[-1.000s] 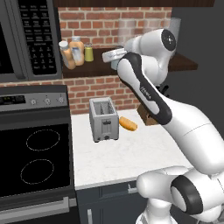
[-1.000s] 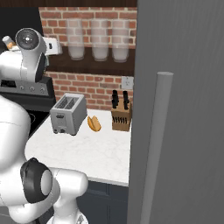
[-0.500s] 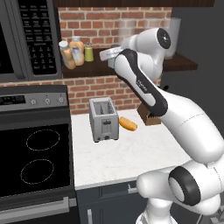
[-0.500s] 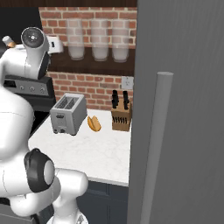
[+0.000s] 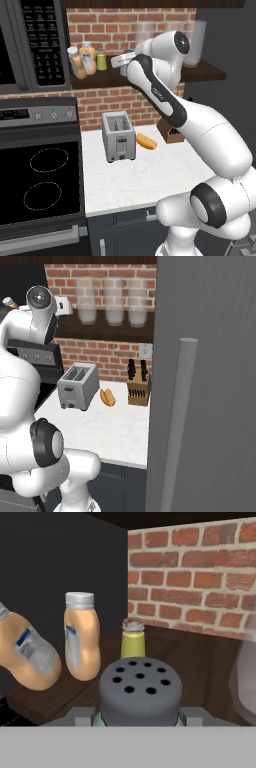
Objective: Put the shaker and condiment bottle from the counter next to their counterparts in the cabinet.
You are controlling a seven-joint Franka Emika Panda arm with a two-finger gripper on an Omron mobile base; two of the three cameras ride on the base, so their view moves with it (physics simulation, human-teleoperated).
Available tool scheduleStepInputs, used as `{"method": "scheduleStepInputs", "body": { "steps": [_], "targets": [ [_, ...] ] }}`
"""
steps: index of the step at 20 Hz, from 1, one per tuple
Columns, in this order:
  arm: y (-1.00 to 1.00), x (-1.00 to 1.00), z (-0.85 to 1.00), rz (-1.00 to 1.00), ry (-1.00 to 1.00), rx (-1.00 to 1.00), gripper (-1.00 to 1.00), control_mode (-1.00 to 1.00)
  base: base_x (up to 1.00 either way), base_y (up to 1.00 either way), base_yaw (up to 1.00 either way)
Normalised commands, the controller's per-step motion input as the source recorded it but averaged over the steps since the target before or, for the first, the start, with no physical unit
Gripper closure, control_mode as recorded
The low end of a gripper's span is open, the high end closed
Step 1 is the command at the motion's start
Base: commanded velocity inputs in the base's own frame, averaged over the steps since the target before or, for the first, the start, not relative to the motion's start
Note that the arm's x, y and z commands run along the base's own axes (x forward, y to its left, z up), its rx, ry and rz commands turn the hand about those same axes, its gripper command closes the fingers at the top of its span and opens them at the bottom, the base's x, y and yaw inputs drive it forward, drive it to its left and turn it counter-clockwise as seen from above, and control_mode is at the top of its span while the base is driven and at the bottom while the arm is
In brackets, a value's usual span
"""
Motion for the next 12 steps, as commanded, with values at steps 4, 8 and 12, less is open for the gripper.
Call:
{"method": "scheduleStepInputs", "body": {
  "steps": [4, 8, 12],
  "targets": [
    [0.07, 0.11, 0.0, 0.0, 0.0, 0.0, 1.0, -1.0, 0.0, 0.0, 0.0],
    [0.03, 0.14, 0.0, 0.0, 0.0, 0.0, 1.0, -1.0, 0.0, 0.0, 0.0],
    [0.02, 0.14, -0.01, 0.0, 0.0, -0.01, 1.0, -1.0, 0.0, 0.0, 0.0]
  ]
}}
